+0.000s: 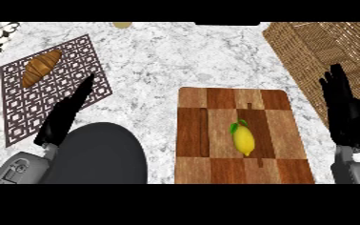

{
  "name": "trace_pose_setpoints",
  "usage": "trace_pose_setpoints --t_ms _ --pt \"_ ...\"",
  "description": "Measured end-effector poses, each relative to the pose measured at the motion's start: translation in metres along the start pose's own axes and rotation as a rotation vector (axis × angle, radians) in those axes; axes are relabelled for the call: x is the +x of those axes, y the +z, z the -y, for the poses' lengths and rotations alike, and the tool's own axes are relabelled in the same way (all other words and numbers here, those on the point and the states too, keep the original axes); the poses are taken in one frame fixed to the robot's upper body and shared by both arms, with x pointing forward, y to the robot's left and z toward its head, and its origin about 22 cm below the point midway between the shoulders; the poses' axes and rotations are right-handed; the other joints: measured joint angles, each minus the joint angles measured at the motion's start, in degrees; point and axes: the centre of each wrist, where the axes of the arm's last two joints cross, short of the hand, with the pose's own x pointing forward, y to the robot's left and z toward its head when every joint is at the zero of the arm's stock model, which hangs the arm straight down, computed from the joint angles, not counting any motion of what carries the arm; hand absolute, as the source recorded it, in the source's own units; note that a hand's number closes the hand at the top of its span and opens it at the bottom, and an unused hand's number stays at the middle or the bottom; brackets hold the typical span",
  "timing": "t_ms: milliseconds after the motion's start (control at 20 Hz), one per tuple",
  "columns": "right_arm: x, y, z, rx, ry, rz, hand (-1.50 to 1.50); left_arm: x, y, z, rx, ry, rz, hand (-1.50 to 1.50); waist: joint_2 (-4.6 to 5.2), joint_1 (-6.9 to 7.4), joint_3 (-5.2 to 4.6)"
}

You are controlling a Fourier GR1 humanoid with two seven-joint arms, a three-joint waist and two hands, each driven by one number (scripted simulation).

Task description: Pick the lemon from the cutting board and place it in the basket

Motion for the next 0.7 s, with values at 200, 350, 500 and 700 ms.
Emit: trace_pose_setpoints --t_ms 200,350,500,700 --pt "0.032 -0.019 -0.021 0.205 -0.075 0.137 1.50 0.008 -0.007 -0.005 0.030 0.065 0.028 0.00 0.47 2.35 1.65" --pt "0.073 -0.032 -0.044 0.453 -0.090 0.326 1.50 0.017 -0.012 -0.008 0.056 0.122 0.047 0.00 0.61 5.53 2.06" --pt "0.100 -0.024 -0.071 0.755 0.041 0.523 -1.50 0.019 -0.015 -0.005 0.058 0.180 0.035 0.00 0.74 6.61 2.19" --pt "0.090 0.010 -0.114 0.982 0.110 0.694 -1.50 0.018 -0.016 -0.016 0.096 0.241 0.004 0.00 0.57 4.67 2.38"
